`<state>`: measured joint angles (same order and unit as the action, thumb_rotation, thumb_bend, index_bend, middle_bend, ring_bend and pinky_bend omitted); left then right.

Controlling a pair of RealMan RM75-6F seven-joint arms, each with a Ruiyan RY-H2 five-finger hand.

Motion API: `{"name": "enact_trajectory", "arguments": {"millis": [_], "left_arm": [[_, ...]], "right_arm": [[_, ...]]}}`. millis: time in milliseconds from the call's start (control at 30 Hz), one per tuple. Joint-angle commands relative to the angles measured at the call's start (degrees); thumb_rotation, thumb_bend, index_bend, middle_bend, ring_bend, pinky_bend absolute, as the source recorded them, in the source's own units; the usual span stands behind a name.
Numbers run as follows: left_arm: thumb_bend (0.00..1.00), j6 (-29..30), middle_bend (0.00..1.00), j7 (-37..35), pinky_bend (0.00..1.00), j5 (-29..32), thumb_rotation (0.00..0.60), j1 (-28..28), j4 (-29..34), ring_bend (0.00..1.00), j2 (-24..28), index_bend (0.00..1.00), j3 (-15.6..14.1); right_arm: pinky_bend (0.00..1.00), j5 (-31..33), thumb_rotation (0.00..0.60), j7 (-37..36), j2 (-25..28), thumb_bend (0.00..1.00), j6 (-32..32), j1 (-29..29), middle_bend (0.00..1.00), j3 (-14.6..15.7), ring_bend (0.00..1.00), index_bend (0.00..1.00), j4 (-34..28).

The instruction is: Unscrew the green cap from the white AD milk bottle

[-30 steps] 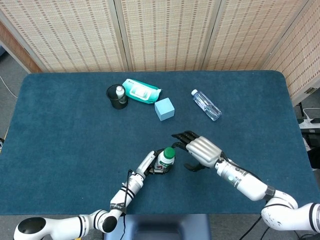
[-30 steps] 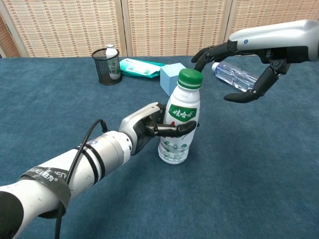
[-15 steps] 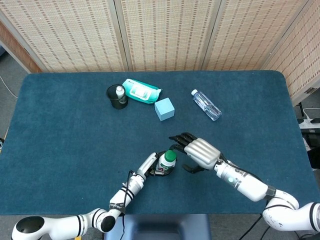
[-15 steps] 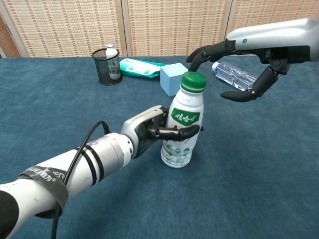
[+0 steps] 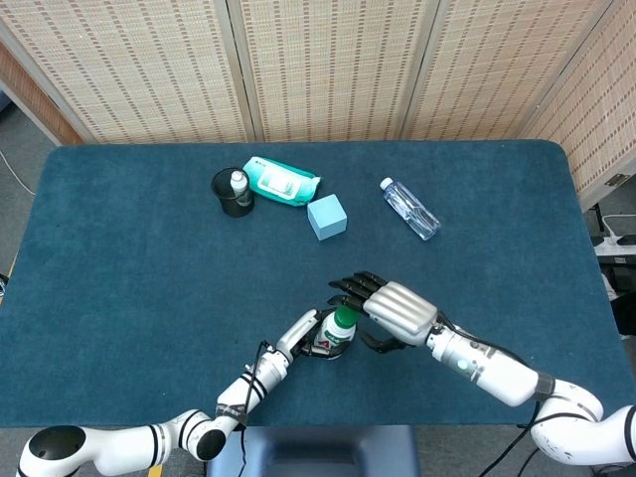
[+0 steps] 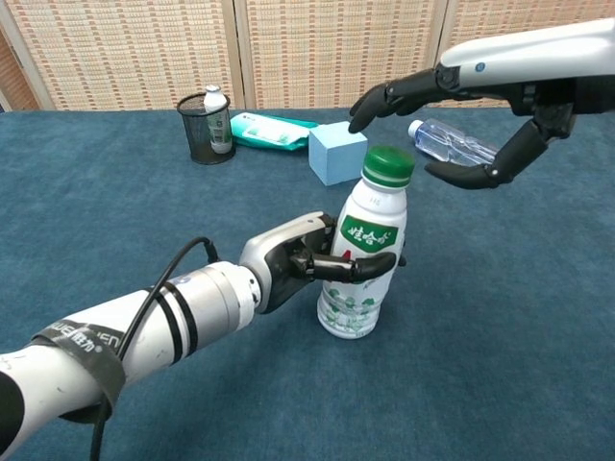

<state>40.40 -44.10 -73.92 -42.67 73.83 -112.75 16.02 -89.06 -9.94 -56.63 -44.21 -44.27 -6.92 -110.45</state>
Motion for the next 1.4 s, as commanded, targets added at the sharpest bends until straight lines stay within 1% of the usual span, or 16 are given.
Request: {"name": "enact_trajectory", "arguments": {"millis": [33,233,367,600,1400], "left_arm": [[0.78,0.45,0.78,-0.39,0.07,-0.58,0.600,0.04,-0.37,0.34,0.07,0.72,-0.38],[0.78,1.04,0.78,-1.33,0.08,-1.09,0.600,0.00,-0.94,0.34,0.19,0.72,-0.69],[0.78,1.23,0.78,-1.45,0.08,-1.37,0.600,-0.22,-1.42,0.34,-0.16,0.72,-1.02],[0.78,2.15,0.78,-1.07,0.08,-2.09,0.600,-0.43,-2.00,0.34,-0.46,0.72,-1.60],[0.80,1.28,0.78,-2.46,0.08,-1.53,0.600,-1.45,-4.69,0.35,-1.69,0.72,-1.88]], "right_arm": [[0.00,-0.32,0.544,1.30,0.74,0.48,-2.11,0.90,0.00,0.18,0.00,0.13,0.57],[0.00,0.54,0.544,-1.81,3.47,0.48,0.16,0.48,0.00,1.05,0.00,0.15,-0.94],[0.00,0.57,0.522,-1.92,3.89,0.48,1.68,-0.02,0.00,1.70,0.00,0.15,-1.03],[0.00,1.47,0.508,-1.51,3.98,0.48,2.19,0.00,0.00,2.20,0.00,0.16,-1.03],[0.00,0.33,0.509,-4.38,3.39,0.48,3.04,-0.80,0.00,3.01,0.00,0.16,-0.37]]}}
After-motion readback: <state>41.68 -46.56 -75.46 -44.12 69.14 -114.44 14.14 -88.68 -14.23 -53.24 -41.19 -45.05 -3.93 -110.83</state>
